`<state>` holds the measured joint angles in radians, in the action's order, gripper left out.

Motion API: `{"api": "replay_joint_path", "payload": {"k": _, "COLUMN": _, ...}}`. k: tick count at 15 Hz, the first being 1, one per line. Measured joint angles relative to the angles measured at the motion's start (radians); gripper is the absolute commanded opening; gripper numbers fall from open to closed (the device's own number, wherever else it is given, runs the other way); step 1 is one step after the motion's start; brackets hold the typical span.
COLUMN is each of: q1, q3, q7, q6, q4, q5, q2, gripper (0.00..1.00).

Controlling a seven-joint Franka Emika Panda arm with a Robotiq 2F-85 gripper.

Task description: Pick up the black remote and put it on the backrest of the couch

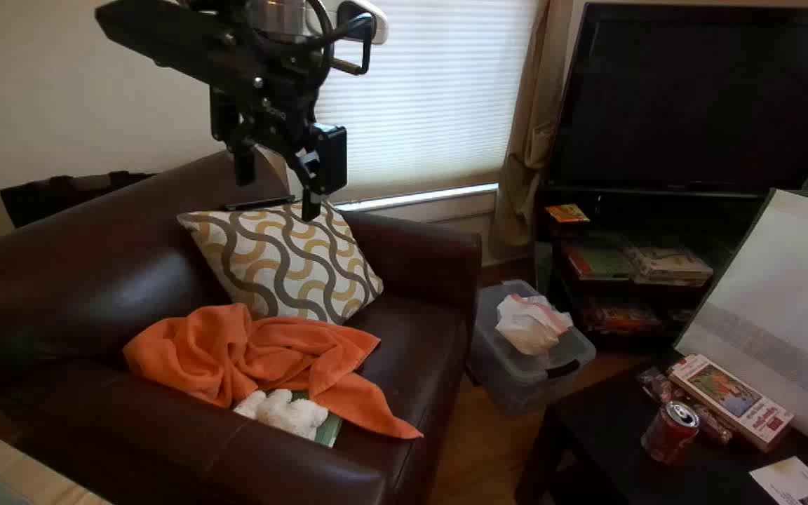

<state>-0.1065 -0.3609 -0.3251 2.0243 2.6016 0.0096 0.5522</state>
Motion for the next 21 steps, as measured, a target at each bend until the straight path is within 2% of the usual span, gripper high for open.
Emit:
{"api": "replay_joint_path", "payload": {"k": 6, "q1": -0.002, "q3": 0.003, "q7": 0.000, "q6": 0.000, "q4": 0.000, "q5": 0.000, "q2": 0.000, "gripper": 1.00}}
{"api": "replay_joint_path", "payload": {"k": 9, "q1": 0.009, "q3": 0.032, "q7": 0.000, "q6": 0.000, "q4": -0.040, "q5": 0.003, "q2": -0.033, "gripper": 1.00}}
{"api": "replay_joint_path", "payload": {"k": 13, "q1": 0.081, "q3": 0.139, "q7": 0.000, "q6": -0.028, "q4": -0.243, "q5": 0.004, "q2": -0.205, "gripper": 1.00}}
{"api": "replay_joint_path", "payload": {"k": 18, "q1": 0.152, "q3": 0.302, "q7": 0.000, "q6": -0.173, "q4": -0.534, "q5": -0.009, "q2": -0.462, "gripper": 1.00}}
{"api": "replay_joint_path", "payload": {"k": 21, "q1": 0.179, "q3": 0.366, "q7": -0.011, "q6": -0.262, "q4": -0.704, "q5": -0.036, "q2": -0.620, "gripper": 1.00}}
